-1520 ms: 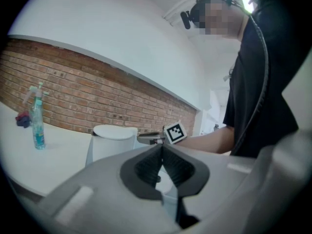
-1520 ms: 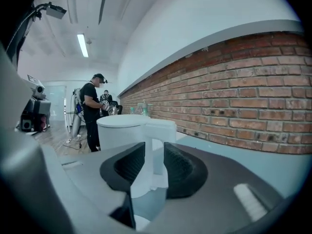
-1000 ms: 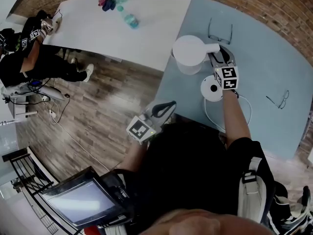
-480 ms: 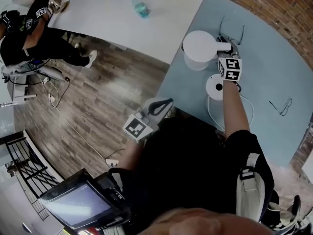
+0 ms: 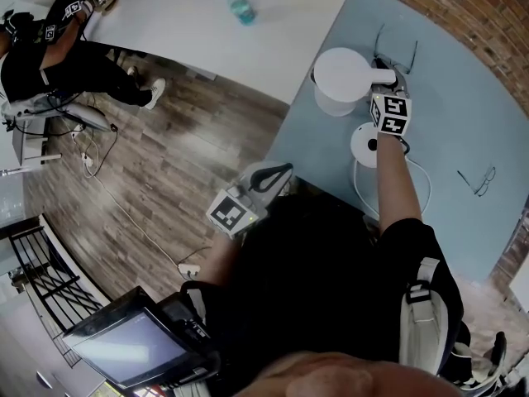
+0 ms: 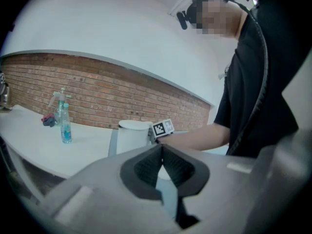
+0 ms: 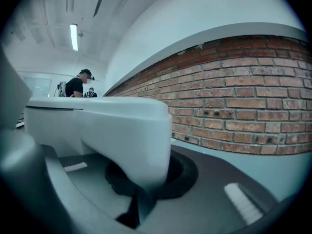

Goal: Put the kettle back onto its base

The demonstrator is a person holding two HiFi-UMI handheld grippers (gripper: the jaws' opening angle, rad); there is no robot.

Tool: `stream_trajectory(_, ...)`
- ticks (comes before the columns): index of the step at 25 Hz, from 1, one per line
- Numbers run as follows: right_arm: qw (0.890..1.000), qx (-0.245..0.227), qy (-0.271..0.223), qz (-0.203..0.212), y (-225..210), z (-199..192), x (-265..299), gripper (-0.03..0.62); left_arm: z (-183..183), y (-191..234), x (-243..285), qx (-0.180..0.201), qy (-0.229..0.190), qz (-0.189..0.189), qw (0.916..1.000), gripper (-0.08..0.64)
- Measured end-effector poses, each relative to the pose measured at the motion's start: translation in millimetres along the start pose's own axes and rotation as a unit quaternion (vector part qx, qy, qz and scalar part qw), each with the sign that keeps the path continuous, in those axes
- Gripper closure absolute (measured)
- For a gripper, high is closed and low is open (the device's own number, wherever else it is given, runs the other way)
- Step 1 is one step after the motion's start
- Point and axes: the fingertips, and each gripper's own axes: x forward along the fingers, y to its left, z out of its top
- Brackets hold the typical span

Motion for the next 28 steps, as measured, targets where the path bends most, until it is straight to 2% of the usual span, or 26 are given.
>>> stream_trajectory(8,1.0,0.011,-0.003,-0.005,-0.5,0.5,-1.3,0.569,4.6,2.1,-4.9,0.003,-0.005,0.007,1.0,0.558)
stream_trajectory(20,0.999,0.03,-0.02,-0.034,-4.5,4.4,-2.8,0.566,3.7,3.8,-8.7,0.006,0.001,0.008,1.0,0.558)
stream_trajectory(28,0.999,0.027,-0.03,-0.018,9.4,10.9,-5.7,0.557,3.6,6.4,-9.7,0.022,-0.005,0.002,0.9997,0.558)
